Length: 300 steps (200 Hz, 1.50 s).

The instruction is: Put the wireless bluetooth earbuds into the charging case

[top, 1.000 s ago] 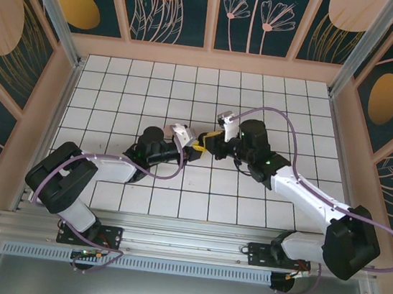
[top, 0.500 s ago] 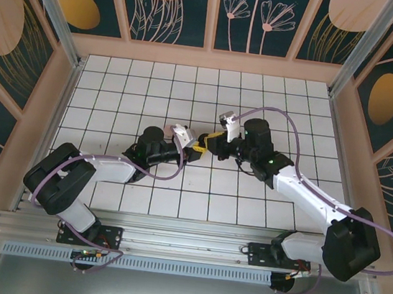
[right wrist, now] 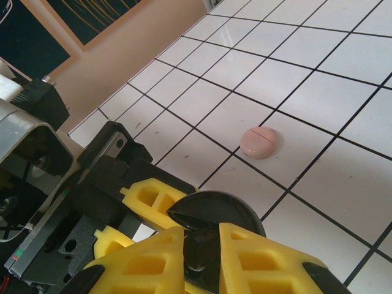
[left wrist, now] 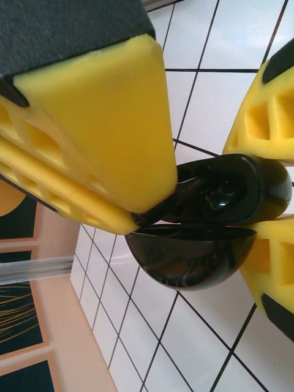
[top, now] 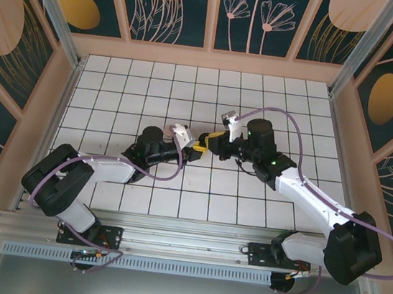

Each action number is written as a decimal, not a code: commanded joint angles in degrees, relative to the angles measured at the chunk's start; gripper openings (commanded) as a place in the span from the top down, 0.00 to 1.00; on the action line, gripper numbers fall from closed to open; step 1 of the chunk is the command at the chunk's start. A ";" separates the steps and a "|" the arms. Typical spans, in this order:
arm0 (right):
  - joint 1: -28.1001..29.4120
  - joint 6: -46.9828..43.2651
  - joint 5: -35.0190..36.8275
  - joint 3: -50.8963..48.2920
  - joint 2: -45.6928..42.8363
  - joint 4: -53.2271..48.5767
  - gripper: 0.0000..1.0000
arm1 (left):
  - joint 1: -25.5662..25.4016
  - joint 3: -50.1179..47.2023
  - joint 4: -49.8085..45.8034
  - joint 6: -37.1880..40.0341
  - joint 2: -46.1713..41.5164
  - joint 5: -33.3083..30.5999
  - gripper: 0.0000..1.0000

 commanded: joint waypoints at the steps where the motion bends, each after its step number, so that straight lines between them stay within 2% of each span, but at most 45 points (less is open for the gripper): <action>1: -0.34 -0.63 2.08 -1.14 -0.75 -2.69 0.82 | -0.12 1.03 4.56 0.77 -1.86 1.21 0.92; 36: -0.31 -1.49 7.57 -0.89 -0.34 -6.50 0.82 | -0.14 1.14 4.53 0.69 -2.22 0.78 0.92; 143: 0.37 -0.38 6.75 -0.06 -0.20 -4.66 0.78 | -0.15 1.30 4.43 0.39 -1.82 1.13 0.92; 177: 0.28 0.99 4.77 0.97 -0.60 -3.55 0.69 | -0.11 1.25 4.31 0.31 -1.85 0.78 0.92; 234: -1.82 4.11 -0.11 1.27 -4.48 -1.14 0.47 | -0.18 1.16 3.92 0.41 -1.67 0.43 0.92; 263: -2.83 6.52 -3.87 0.89 -6.51 0.18 0.44 | -0.14 1.22 3.94 0.37 -1.60 0.48 0.92; 278: -5.92 8.12 -7.01 0.61 -6.91 0.90 0.44 | -0.14 1.20 3.95 0.43 -1.60 0.58 0.92; 300: -8.51 11.81 -12.42 0.08 -6.65 2.29 0.49 | -0.17 1.20 3.91 0.36 -1.60 0.69 0.92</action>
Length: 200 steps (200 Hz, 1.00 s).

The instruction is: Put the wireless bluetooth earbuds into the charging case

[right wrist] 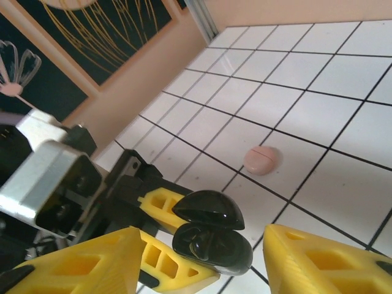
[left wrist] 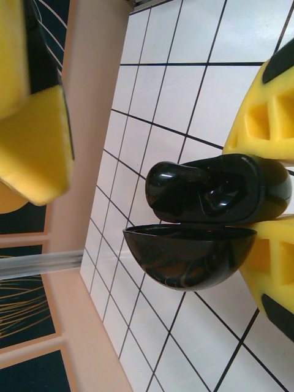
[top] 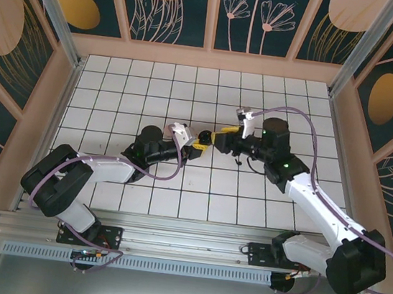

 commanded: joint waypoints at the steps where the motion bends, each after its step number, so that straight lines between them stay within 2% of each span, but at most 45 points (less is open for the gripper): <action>1: -2.54 4.98 -7.42 0.05 -0.60 3.06 0.49 | -0.14 1.05 2.57 0.35 -1.27 1.24 0.92; 39: -3.46 7.65 -11.77 0.49 2.16 3.79 0.63 | -0.13 1.24 2.63 0.29 -1.19 1.44 0.92; 91: -3.29 9.21 -14.81 0.61 5.07 5.74 0.73 | -0.13 1.27 2.59 0.14 -1.28 1.28 0.92; 137: -2.33 8.62 -14.70 0.56 6.43 4.35 0.80 | -0.16 1.49 2.55 0.08 -1.01 1.43 0.92; 200: -0.76 7.20 -12.84 0.95 8.79 2.89 0.83 | -0.15 1.52 2.22 0.13 -1.14 1.28 0.92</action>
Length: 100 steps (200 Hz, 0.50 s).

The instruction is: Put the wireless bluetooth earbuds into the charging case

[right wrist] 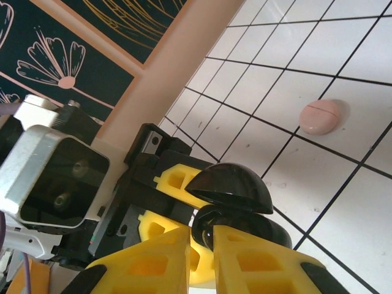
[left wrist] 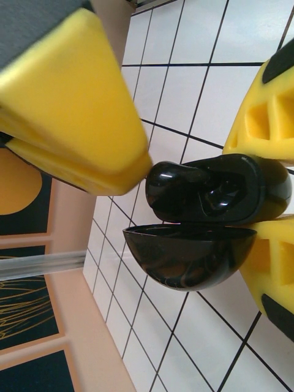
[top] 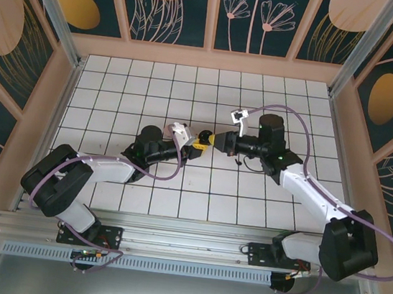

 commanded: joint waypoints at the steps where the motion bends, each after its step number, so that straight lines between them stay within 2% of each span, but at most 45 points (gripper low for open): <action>1: 0.70 -1.32 0.56 0.97 0.84 -0.30 0.83 | -0.17 1.48 1.90 0.18 -1.12 1.13 0.92; 100: 0.75 -1.68 1.66 1.99 2.66 0.78 0.89 | -0.13 1.70 1.58 0.27 -1.67 1.56 0.92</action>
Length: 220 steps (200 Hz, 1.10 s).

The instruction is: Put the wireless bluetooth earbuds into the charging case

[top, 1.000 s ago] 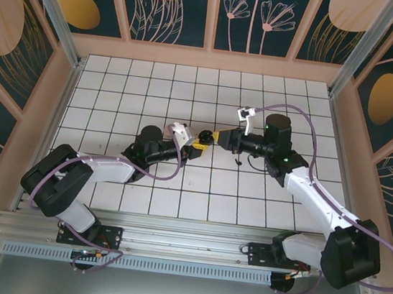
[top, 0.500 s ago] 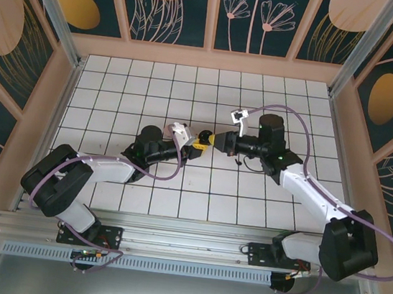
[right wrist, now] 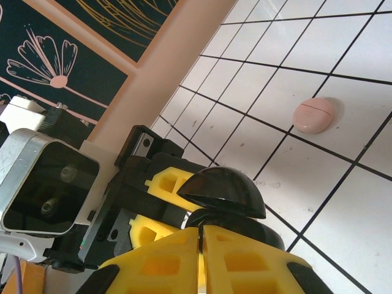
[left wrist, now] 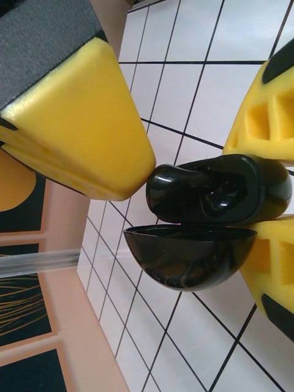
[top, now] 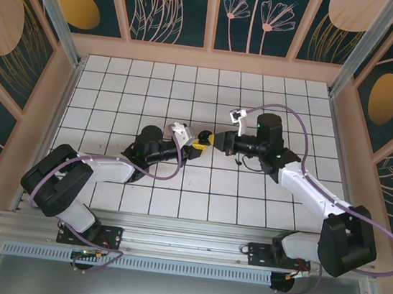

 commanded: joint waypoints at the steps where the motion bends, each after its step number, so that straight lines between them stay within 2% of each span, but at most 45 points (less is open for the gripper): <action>1: 0.59 -1.18 1.01 1.57 1.15 0.53 0.89 | -0.18 1.67 2.59 0.32 -1.70 1.80 0.92; 102: 1.17 -2.23 1.71 2.49 2.34 -0.79 0.89 | -0.25 1.91 2.34 0.33 -1.98 1.99 0.92; 138: 0.42 -3.64 2.93 3.66 -0.75 -3.83 0.84 | -0.17 1.83 1.76 0.81 -1.92 1.64 0.92; 181: -2.14 -7.29 5.55 6.44 -4.11 -16.35 0.77 | -0.21 0.73 -0.79 2.54 -2.22 -0.66 0.92; 200: -3.24 -8.97 10.28 8.47 -3.53 -25.81 0.75 | -0.22 -0.04 -2.29 2.95 -2.76 -1.78 0.92; 220: -4.14 -8.56 18.23 10.08 -0.50 -36.00 0.75 | -0.26 -1.18 -2.48 2.99 -3.52 -2.60 0.92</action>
